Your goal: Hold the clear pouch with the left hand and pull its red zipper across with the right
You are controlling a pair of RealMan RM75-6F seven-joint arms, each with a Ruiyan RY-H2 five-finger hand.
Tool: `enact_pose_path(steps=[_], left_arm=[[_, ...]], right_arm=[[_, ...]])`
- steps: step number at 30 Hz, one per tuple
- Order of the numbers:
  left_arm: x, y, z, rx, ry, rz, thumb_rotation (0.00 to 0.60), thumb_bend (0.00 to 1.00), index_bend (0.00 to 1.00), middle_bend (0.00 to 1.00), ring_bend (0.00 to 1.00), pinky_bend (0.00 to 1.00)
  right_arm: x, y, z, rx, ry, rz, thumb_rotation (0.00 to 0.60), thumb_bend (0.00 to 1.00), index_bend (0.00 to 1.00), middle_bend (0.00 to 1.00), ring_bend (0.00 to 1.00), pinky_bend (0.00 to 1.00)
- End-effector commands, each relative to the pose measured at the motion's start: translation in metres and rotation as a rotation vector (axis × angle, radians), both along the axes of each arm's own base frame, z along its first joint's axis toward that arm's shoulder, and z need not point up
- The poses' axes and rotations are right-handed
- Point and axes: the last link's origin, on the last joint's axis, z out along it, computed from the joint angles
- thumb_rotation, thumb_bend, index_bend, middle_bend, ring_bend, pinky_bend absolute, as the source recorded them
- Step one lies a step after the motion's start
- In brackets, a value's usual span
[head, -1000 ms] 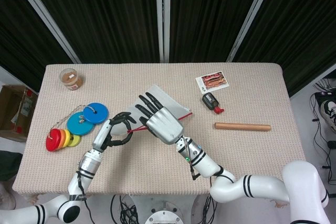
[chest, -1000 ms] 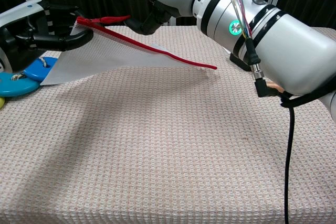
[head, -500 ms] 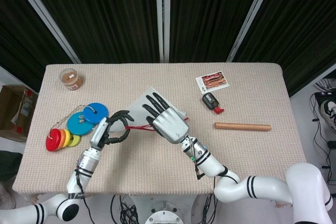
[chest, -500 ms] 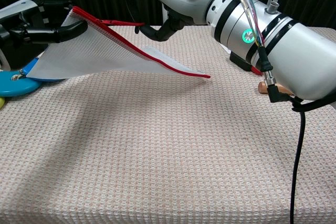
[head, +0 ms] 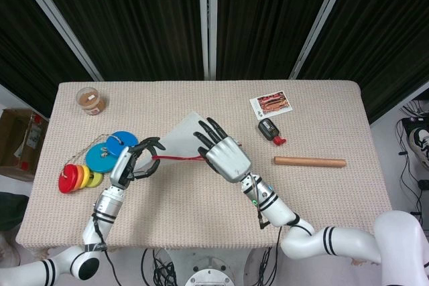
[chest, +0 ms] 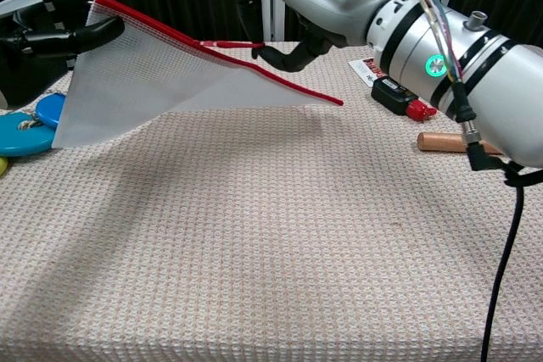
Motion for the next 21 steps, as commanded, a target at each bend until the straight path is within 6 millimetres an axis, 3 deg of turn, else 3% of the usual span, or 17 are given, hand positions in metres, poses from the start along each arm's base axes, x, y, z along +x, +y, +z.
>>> enact_pose_path(steps=[1,12,21], left_arm=[[-0.006,0.002,0.0,0.005,0.007,0.012,0.6,0.62,0.76,0.4,0.19,0.18],[-0.028,0.005,-0.003,-0.001,0.076,0.034,0.6,0.62,0.76,0.4,0.19,0.18],[-0.036,0.009,-0.008,-0.005,0.102,0.044,0.6,0.62,0.76,0.4,0.19,0.18]], right_arm=[[-0.017,0.001,0.007,-0.011,0.008,-0.028,0.6,0.62,0.73,0.19,0.0,0.0],[-0.082,0.01,0.035,-0.049,0.045,-0.129,0.6,0.62,0.74,0.19,0.0,0.0],[-0.124,0.02,0.044,-0.053,0.051,-0.203,0.6,0.62,0.74,0.19,0.0,0.0]])
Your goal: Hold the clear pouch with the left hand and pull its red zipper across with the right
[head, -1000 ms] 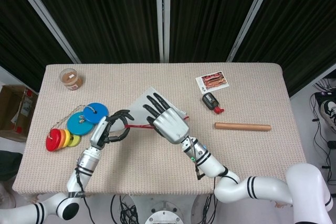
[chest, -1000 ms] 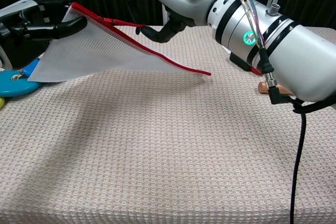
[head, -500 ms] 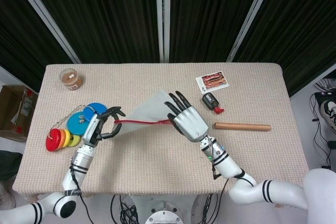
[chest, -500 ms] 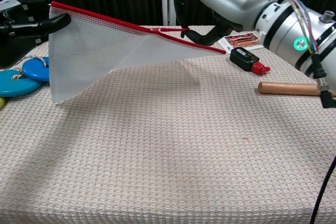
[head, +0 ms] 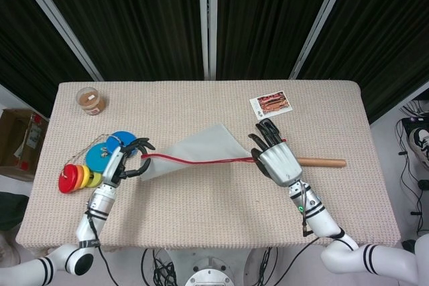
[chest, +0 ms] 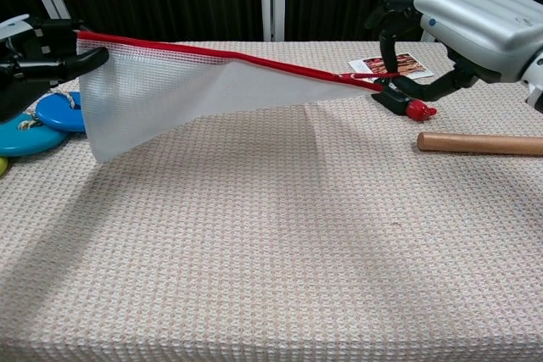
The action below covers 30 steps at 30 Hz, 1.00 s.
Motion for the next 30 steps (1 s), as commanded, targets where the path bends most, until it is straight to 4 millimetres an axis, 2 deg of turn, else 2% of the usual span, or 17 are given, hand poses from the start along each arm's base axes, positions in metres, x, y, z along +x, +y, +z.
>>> enact_pose_path(steps=[1,15,20,22,24,27,30], left_arm=[[-0.002,0.002,-0.002,-0.003,0.0,0.006,0.6,0.62,0.76,0.4,0.19,0.18],[-0.004,0.004,-0.002,0.003,0.013,0.01,0.6,0.63,0.77,0.4,0.19,0.18],[-0.003,0.004,-0.002,0.0,0.016,0.006,0.6,0.63,0.76,0.4,0.19,0.18],[-0.004,0.004,-0.002,-0.001,0.037,-0.004,0.6,0.63,0.74,0.39,0.19,0.18],[-0.006,0.002,-0.001,-0.009,0.12,-0.042,0.6,0.6,0.61,0.36,0.18,0.18],[-0.012,-0.001,0.002,-0.008,0.291,-0.115,0.6,0.46,0.33,0.27,0.14,0.17],[-0.02,-0.009,0.007,0.039,0.489,-0.176,0.6,0.33,0.26,0.22,0.12,0.16]], right_arm=[[-0.013,0.003,0.004,-0.007,0.005,-0.02,0.6,0.62,0.74,0.19,0.0,0.0],[-0.051,0.008,0.017,-0.03,0.013,-0.107,0.6,0.62,0.74,0.19,0.0,0.0],[-0.056,0.011,0.02,-0.032,-0.003,-0.118,0.6,0.62,0.74,0.19,0.0,0.0],[-0.055,0.014,0.02,-0.028,-0.002,-0.11,0.6,0.62,0.74,0.19,0.0,0.0],[-0.055,0.017,0.018,-0.017,-0.001,-0.109,0.6,0.62,0.72,0.18,0.0,0.0],[-0.057,0.023,0.015,0.013,0.01,-0.121,0.6,0.53,0.57,0.16,0.0,0.0],[-0.061,0.03,0.01,0.048,0.054,-0.143,0.6,0.28,0.24,0.1,0.0,0.0]])
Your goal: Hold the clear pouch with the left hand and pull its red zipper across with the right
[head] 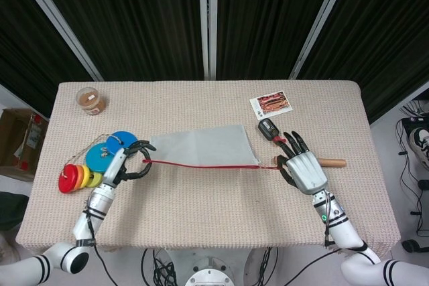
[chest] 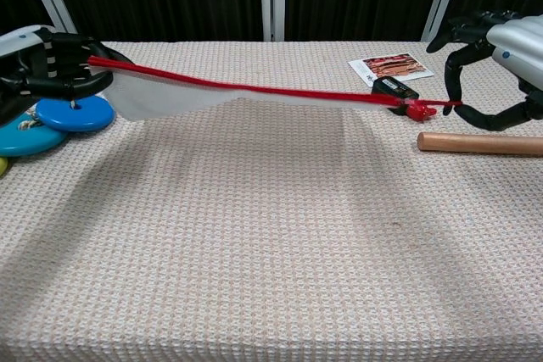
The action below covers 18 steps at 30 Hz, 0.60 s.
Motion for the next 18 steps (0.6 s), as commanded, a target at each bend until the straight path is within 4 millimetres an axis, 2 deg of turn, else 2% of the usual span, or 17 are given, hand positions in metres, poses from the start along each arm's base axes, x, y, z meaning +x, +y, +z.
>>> enact_pose_path(steps=[1,3,5,7,12,14,18], left_arm=[[-0.014,-0.013,0.007,0.043,0.326,-0.114,0.6,0.3,0.26,0.22,0.12,0.16],[-0.02,-0.02,0.011,0.064,0.451,-0.131,0.6,0.25,0.24,0.2,0.12,0.16],[-0.025,-0.025,0.015,0.088,0.545,-0.133,0.6,0.23,0.23,0.2,0.12,0.15],[-0.031,-0.03,0.023,0.152,0.633,-0.116,0.6,0.21,0.22,0.2,0.12,0.16],[-0.063,-0.037,0.059,0.347,0.855,-0.036,0.6,0.17,0.23,0.22,0.13,0.16],[-0.076,-0.042,0.075,0.383,0.925,-0.021,0.6,0.17,0.24,0.22,0.13,0.16],[-0.099,-0.056,0.106,0.433,1.041,0.024,0.6,0.17,0.25,0.22,0.13,0.16]], right_arm=[[-0.005,0.009,-0.005,0.043,0.044,-0.031,0.6,0.21,0.12,0.07,0.0,0.0],[-0.009,0.014,-0.006,0.067,0.058,-0.057,0.6,0.12,0.01,0.04,0.0,0.0],[-0.013,0.018,-0.006,0.084,0.066,-0.081,0.6,0.06,0.0,0.02,0.0,0.0],[-0.018,0.021,-0.003,0.096,0.06,-0.106,0.6,0.04,0.0,0.01,0.0,0.0],[-0.032,0.028,0.024,0.058,-0.004,-0.139,0.6,0.09,0.0,0.02,0.0,0.0],[-0.038,0.032,0.037,0.044,-0.032,-0.145,0.6,0.15,0.0,0.04,0.0,0.0],[-0.051,0.043,0.065,-0.035,-0.089,-0.169,0.6,0.18,0.02,0.09,0.0,0.03]])
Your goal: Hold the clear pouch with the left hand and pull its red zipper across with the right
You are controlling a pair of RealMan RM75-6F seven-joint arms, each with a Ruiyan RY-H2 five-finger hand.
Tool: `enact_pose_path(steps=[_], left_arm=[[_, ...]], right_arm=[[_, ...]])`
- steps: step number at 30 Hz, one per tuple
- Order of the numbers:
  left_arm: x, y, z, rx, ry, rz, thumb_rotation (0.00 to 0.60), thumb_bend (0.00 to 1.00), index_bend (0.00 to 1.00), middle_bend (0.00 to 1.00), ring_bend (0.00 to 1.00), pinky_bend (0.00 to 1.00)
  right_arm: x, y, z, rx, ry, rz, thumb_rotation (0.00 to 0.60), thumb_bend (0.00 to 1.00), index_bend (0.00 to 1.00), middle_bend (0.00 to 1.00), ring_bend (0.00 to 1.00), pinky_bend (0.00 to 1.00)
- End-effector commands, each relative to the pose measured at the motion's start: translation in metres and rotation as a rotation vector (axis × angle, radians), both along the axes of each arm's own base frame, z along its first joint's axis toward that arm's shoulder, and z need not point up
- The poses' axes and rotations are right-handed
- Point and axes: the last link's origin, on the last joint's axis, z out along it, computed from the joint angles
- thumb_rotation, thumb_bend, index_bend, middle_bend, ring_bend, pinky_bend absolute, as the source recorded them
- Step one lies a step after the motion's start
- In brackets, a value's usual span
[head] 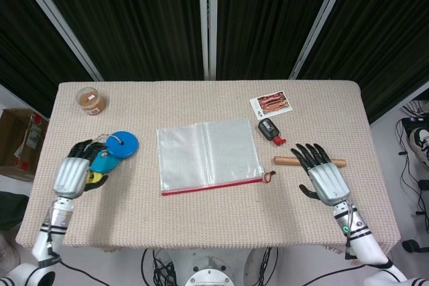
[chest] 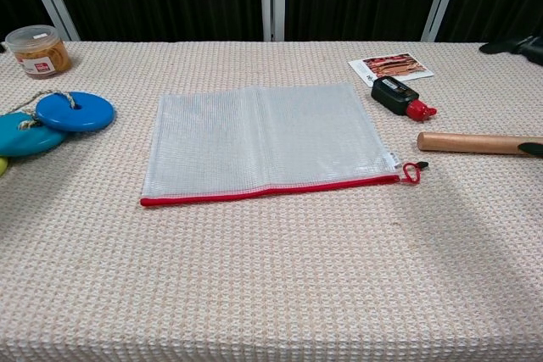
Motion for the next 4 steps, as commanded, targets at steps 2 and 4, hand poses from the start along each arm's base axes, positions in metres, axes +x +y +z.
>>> enact_pose_path(steps=[2,4], left_arm=[[-0.032,-0.024,0.038,0.077,0.122,0.066,0.6,0.17,0.26,0.22,0.13,0.16],[-0.04,-0.037,0.048,0.074,0.107,0.096,0.6,0.17,0.26,0.22,0.13,0.16]], right_arm=[[-0.019,0.021,0.037,-0.095,-0.057,-0.045,0.6,0.19,0.05,0.1,0.0,0.07],[-0.026,0.031,0.05,-0.122,-0.085,-0.077,0.6,0.19,0.06,0.11,0.0,0.08]])
